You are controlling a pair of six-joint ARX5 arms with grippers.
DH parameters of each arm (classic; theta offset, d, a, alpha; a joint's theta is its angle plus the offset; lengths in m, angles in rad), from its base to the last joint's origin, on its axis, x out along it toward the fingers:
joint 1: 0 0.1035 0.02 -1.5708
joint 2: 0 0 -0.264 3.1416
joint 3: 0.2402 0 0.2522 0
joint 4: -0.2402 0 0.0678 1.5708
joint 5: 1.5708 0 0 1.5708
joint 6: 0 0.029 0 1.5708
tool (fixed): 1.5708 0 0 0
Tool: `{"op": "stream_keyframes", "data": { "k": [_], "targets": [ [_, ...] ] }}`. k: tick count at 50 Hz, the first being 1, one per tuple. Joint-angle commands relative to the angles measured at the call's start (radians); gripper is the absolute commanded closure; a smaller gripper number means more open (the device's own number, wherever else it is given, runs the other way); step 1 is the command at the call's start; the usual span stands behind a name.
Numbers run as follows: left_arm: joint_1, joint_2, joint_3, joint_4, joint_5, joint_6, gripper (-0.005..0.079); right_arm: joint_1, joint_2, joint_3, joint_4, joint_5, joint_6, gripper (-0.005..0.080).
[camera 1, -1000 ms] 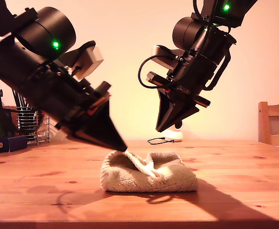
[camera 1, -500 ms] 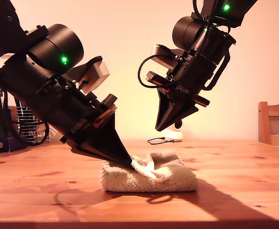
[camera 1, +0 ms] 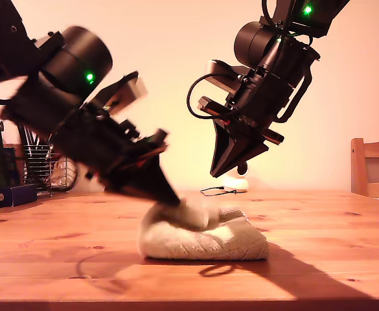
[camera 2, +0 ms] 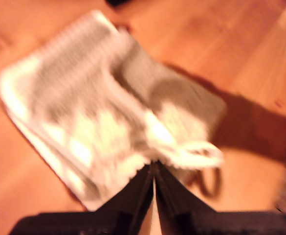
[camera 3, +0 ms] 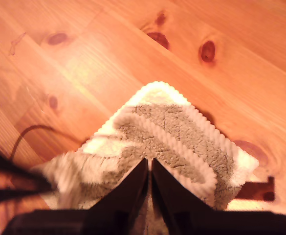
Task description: Fold the tea towel in front of you. After folding it, place it to the left side.
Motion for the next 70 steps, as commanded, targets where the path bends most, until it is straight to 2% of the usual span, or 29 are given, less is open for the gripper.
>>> {"op": "stream_keyframes", "data": {
  "k": [1,6,16,18,26,39,46,58,70],
  "targets": [
    [0.003,0.017,0.026,0.024,-0.068,-0.011,0.0763,0.008,0.001,0.011,0.004,-0.003,0.001,0.0765],
    [0.005,0.017,0.029,0.020,-0.162,-0.006,0.0763,0.008,0.001,0.011,0.004,-0.004,0.001,0.0765],
    [0.014,0.016,0.034,-0.045,-0.187,-0.023,0.0763,0.008,0.001,0.011,-0.006,-0.004,0.001,0.0765],
    [0.013,0.014,0.035,-0.055,-0.169,-0.023,0.0763,0.008,0.001,0.011,-0.008,-0.003,-0.004,0.0765],
    [0.011,0.016,0.066,-0.056,0.003,-0.030,0.0763,0.002,0.009,0.011,-0.013,0.001,-0.023,0.0765],
    [0.017,0.082,0.113,0.053,0.106,0.006,0.0764,-0.012,0.008,0.011,-0.011,-0.003,-0.021,0.0765],
    [0.023,0.191,0.187,0.038,0.174,0.048,0.0764,-0.021,-0.004,0.011,0.024,0.006,-0.006,0.0765],
    [0.023,0.275,0.252,0.011,0.222,0.069,0.0764,-0.037,-0.101,0.011,0.094,0.246,0.010,0.0765],
    [0.023,0.319,0.254,-0.082,0.233,0.069,0.0764,-0.069,-0.231,0.011,0.144,0.265,0.013,0.0765]
  ]
}}
